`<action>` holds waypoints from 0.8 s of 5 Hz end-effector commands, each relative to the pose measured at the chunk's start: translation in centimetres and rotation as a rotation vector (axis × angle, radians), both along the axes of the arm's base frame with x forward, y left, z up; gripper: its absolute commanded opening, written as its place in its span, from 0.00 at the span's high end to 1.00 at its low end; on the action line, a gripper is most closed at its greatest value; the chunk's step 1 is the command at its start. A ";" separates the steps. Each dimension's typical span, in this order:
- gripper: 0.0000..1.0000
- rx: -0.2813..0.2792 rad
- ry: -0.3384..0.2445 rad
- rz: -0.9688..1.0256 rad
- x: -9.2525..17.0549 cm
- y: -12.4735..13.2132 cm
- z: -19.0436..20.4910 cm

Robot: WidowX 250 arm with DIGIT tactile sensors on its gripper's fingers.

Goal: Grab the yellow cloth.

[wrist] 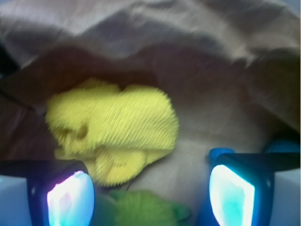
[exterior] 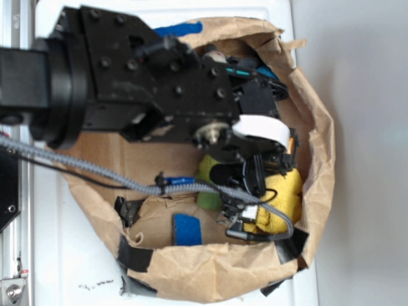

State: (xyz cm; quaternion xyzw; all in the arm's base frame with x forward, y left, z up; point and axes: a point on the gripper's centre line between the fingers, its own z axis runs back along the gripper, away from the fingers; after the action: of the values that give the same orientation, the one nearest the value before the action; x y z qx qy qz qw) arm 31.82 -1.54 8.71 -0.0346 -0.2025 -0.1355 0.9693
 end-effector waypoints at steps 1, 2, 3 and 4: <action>0.00 -0.081 -0.105 -0.049 1.0 -2.5 0.9; 0.00 -0.059 -0.097 -0.047 1.3 -3.1 0.0; 0.00 -0.055 -0.082 -0.029 1.5 -3.9 -1.0; 0.00 -0.029 -0.072 -0.038 1.7 -4.4 -1.9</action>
State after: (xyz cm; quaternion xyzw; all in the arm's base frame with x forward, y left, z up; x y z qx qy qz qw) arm 32.49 -4.79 5.07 -0.0456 -0.2124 -0.1451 0.9653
